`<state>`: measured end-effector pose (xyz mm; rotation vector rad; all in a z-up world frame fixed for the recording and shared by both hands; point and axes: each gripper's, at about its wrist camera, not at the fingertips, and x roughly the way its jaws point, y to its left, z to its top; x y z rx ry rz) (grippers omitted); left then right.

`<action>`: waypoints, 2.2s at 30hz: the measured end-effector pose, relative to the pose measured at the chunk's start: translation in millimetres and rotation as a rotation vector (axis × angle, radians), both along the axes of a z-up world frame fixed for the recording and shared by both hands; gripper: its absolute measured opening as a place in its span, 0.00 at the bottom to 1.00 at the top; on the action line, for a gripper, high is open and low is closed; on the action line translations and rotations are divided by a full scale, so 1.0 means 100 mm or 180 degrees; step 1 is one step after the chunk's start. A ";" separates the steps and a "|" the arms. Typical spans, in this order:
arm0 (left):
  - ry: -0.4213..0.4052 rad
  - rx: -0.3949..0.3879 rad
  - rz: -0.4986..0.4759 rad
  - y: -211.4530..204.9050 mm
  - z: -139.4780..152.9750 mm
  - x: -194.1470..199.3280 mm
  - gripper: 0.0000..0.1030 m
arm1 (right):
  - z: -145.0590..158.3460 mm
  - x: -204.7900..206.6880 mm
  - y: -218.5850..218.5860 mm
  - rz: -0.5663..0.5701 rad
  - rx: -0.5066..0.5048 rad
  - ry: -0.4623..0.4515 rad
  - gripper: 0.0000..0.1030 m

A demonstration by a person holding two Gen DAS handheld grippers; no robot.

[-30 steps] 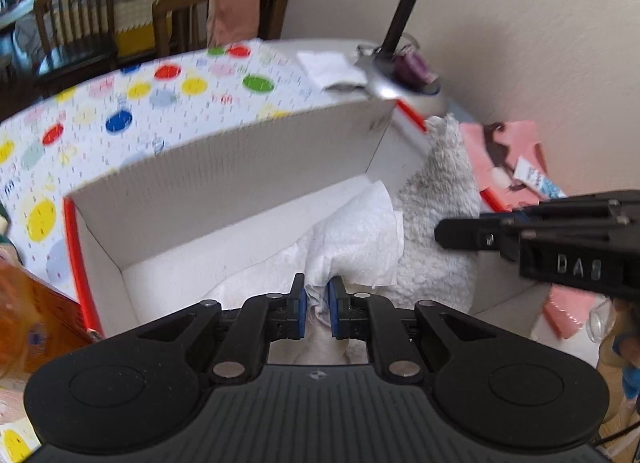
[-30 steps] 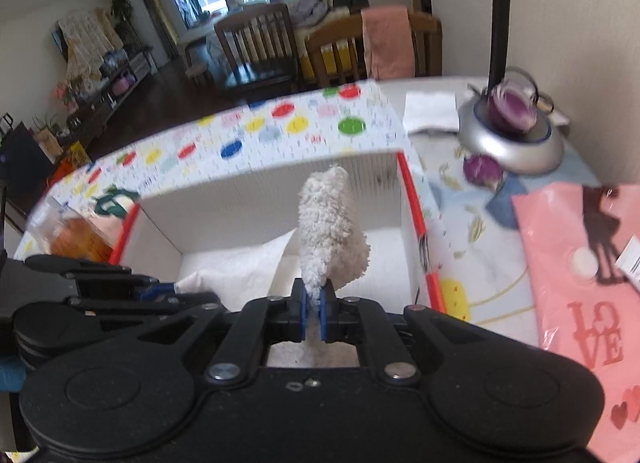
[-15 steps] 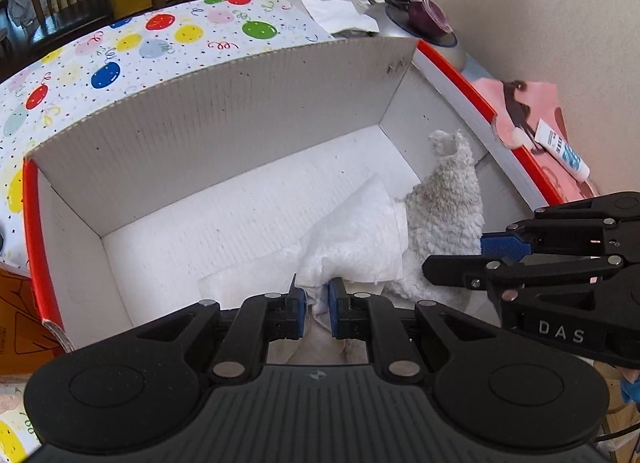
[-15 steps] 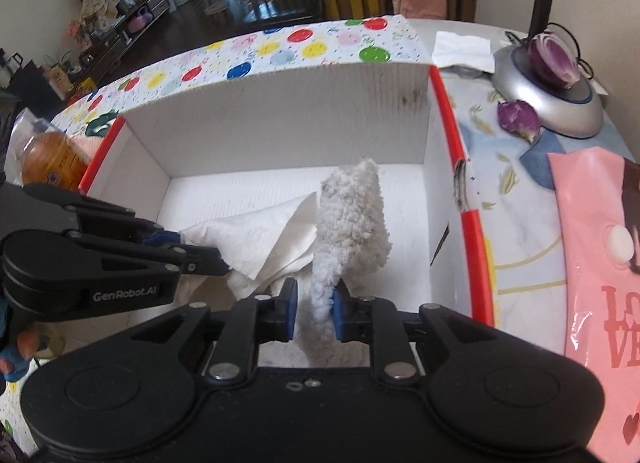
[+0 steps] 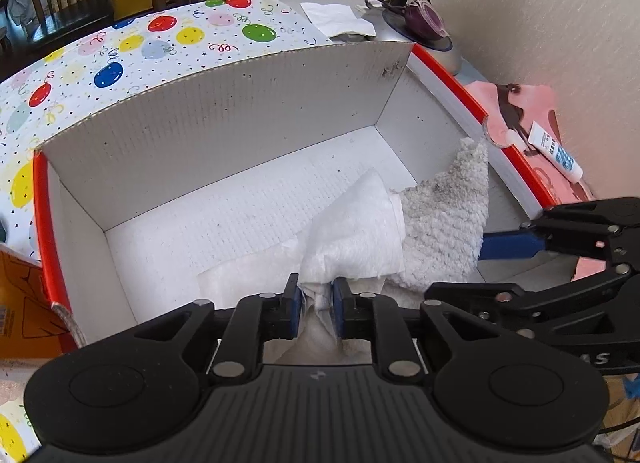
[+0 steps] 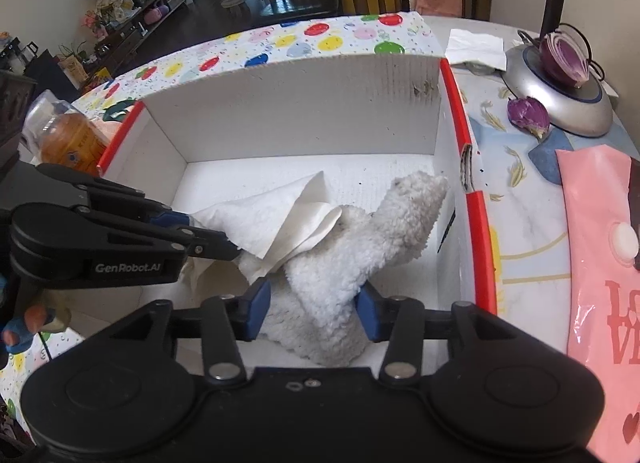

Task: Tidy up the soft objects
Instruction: 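Lower the tissue and towel into the box and open both tools, then withdraw both tools from the box back over the table, then grasp the black face mask with the left tool while the right tool grasps the yellow cloth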

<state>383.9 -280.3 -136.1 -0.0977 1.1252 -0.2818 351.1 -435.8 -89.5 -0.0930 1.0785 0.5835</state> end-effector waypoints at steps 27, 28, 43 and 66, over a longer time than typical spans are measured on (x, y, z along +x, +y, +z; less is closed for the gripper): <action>-0.0965 -0.0257 0.0098 0.74 1.01 -1.16 0.68 | 1.09 -0.96 0.20 -0.0001 0.0530 -0.0881 0.84; -0.1002 -0.0250 0.0109 0.80 1.04 -1.23 0.68 | 1.12 -0.99 0.24 0.0001 0.0557 -0.0900 0.85; -0.1217 -0.0361 0.0448 1.85 1.22 -2.20 0.82 | 1.21 -1.56 1.24 0.0241 0.0793 -0.0932 0.96; -0.1136 -0.0230 0.0839 3.33 0.64 -3.12 1.00 | 0.75 -1.90 2.56 0.0345 0.0671 -0.0670 0.96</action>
